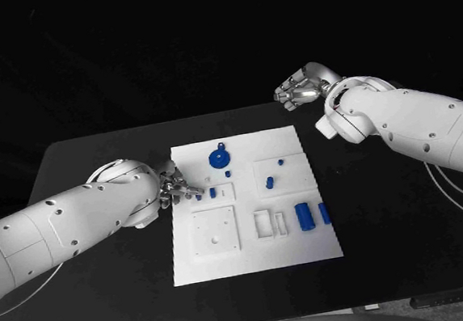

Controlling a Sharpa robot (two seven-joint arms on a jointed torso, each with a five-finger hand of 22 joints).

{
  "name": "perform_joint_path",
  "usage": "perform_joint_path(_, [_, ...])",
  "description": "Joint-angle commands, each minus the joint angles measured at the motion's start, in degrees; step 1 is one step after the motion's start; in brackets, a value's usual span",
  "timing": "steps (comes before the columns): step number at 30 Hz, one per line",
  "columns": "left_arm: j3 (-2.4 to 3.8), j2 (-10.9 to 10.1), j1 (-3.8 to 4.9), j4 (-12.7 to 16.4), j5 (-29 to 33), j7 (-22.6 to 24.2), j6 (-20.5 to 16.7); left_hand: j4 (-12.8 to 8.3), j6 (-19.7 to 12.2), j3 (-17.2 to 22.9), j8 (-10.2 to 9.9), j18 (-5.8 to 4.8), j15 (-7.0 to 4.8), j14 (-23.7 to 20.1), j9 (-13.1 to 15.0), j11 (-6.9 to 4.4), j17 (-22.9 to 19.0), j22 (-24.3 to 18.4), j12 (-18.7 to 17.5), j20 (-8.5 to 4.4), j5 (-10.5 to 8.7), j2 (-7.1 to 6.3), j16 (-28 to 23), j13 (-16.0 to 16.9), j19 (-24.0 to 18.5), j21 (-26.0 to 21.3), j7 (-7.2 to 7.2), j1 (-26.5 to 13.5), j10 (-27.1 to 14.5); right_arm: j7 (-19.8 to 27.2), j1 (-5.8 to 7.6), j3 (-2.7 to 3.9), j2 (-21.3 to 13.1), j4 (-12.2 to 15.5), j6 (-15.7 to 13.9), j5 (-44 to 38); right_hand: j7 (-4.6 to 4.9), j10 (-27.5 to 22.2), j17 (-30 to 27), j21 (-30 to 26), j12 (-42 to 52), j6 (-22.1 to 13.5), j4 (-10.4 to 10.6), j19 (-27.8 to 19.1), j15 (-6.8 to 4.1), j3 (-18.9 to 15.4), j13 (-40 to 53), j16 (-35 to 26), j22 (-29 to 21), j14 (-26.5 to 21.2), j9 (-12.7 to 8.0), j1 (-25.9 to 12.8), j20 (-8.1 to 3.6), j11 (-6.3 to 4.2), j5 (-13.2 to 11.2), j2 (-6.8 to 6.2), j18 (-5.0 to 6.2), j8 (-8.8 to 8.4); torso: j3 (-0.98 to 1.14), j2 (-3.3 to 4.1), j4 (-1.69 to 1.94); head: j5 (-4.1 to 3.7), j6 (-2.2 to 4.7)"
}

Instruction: Assemble the parts on the task board

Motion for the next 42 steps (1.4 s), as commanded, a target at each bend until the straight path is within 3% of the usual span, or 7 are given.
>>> perform_joint_path(1, [0.26, 0.0, -0.01, 0.2, 0.9, 1.1, -0.9, 0.4, 0.2, -0.1, 0.2, -0.89, -0.21, -0.4, 0.0, -0.14, 0.0, 1.0, 0.2, -0.28, -0.37, -0.71, -0.3, -0.1, 0.1, -0.2, 0.23, 0.1, 1.0, 0.2, -0.05, 0.04, 0.0, 0.0, 0.4, 0.1, 0.04, -0.3, -0.1, -0.2, -0.3, -0.2, -0.3, -0.4, -0.16, 0.0, -0.1, -0.3, -0.1, -0.4, 0.0, -0.4, 0.08, 0.12, 0.2, -0.24, 0.51, 0.14, 0.02, -0.02, -0.02, 0.0, -0.02])
perform_joint_path(21, [3.61, -0.3, 0.24, -0.4, 1.8, 2.8, -4.4, 0.2, -0.7, 0.1, -0.4, -1.09, -0.25, -0.9, -0.3, -0.05, -1.2, 1.0, -0.1, -0.43, 0.33, 0.26, -1.2, -0.1, -0.1, -0.5, 0.49, 0.8, 0.4, 0.3, -0.12, 0.05, -0.1, 0.0, 0.3, 0.1, 0.04, -0.4, -0.1, -0.2, -0.3, -0.2, -0.3, -0.5, -0.16, 0.0, -0.1, -0.3, -0.1, -0.4, 0.0, -0.4, 0.08, 0.13, 0.3, -0.22, 0.52, 0.14, 0.02, -0.09, 0.02, -0.16, 0.43])
perform_joint_path(24, [4.04, -0.3, 0.53, -0.4, 2.6, 4.7, -5.6, -2.9, -2.4, -0.8, -1.7, -1.27, 0.18, -3.1, -1.6, 0.41, -6.6, 0.5, -1.1, -0.07, 1.56, 2.56, -4.9, -0.6, -1.1, -2.0, 1.21, 3.1, -1.8, 0.4, -0.13, 0.05, 0.0, 0.0, 0.3, 0.1, 0.04, -0.4, -0.1, -0.2, -0.3, -0.3, -0.3, -0.5, -0.15, 0.1, -0.1, -0.3, -0.1, -0.4, 0.0, -0.4, 0.09, 0.13, 0.3, -0.2, 0.53, 0.14, 0.02, -0.07, -0.02, -0.19, 0.69])
perform_joint_path(27, [4.29, -0.3, 0.83, -0.3, 3.5, 9.2, -7.7, -7.5, -3.0, 0.3, -3.4, -1.28, 0.42, -4.5, -3.7, 0.39, -9.1, 0.3, -1.6, 0.19, 8.13, 3.21, -6.5, -0.9, -1.5, -2.9, 1.43, 8.5, -3.3, 0.4, -0.14, 0.05, 0.0, -0.1, 0.3, 0.1, 0.04, -0.4, -0.1, -0.2, -0.3, -0.3, -0.3, -0.5, -0.15, 0.1, -0.1, -0.3, -0.1, -0.4, 0.0, -0.4, 0.09, 0.13, 0.3, -0.2, 0.53, 0.14, 0.03, -0.07, -0.07, -0.33, 1.24])
perform_joint_path(31, [4.41, 0.0, 1.05, -0.3, 5.0, 17.0, -12.2, -14.1, -1.6, 1.9, -10.3, -0.84, 1.64, -7.0, -12.7, 1.86, -12.7, -0.2, -8.6, 1.23, 8.3, 4.18, -10.1, -5.7, -2.6, -5.3, 3.76, 15.9, -7.0, 0.4, -0.15, 0.05, -0.3, -0.2, 0.3, 0.1, 0.04, -0.4, -0.1, -0.2, -0.3, -0.3, -0.3, -0.5, -0.15, 0.1, -0.1, -0.3, -0.1, -0.4, 0.0, -0.4, 0.09, 0.13, 0.3, -0.2, 0.53, 0.14, -0.05, -0.08, 0.16, -1.04, 2.32])
perform_joint_path(35, [4.45, 0.6, 1.13, -0.3, 4.5, 23.8, -16.4, -18.1, -0.2, 2.8, -18.2, 0.22, 3.56, -8.6, -22.2, 4.39, -14.5, 0.2, -27.7, 2.92, 3.39, 4.66, -11.9, -21.1, -4.1, -7.4, 6.38, 17.8, -5.9, 0.4, -0.15, 0.05, -0.4, -0.2, 0.3, 0.2, 0.04, -0.4, -0.1, -0.2, -0.3, -0.3, -0.3, -0.5, -0.15, 0.1, -0.1, -0.3, -0.1, -0.4, 0.0, -0.4, 0.09, 0.13, 0.3, -0.2, 0.53, 0.14, -0.18, -0.06, 0.23, -1.08, 2.71])
perform_joint_path(42, [4.34, 2.1, 1.15, -1.1, -0.3, 29.6, -18.6, -20.1, 0.0, 3.1, -19.5, 1.4, 6.18, -12.5, -29.4, 7.21, -23.6, -4.2, -35.4, 5.79, -6.48, 3.63, -24.7, -32.8, -8.3, -14.8, 6.59, 19.1, -9.2, 0.5, -0.15, 0.04, -0.4, -0.1, 0.3, 0.3, 0.03, -0.3, -0.1, -0.2, -0.3, -0.2, -0.4, -0.4, -0.18, 0.2, -0.1, -0.3, -0.1, -0.4, 0.0, -0.4, 0.08, 0.11, 0.3, -0.19, 0.54, 0.14, -0.04, 0.02, 0.06, -1.35, 3.43])
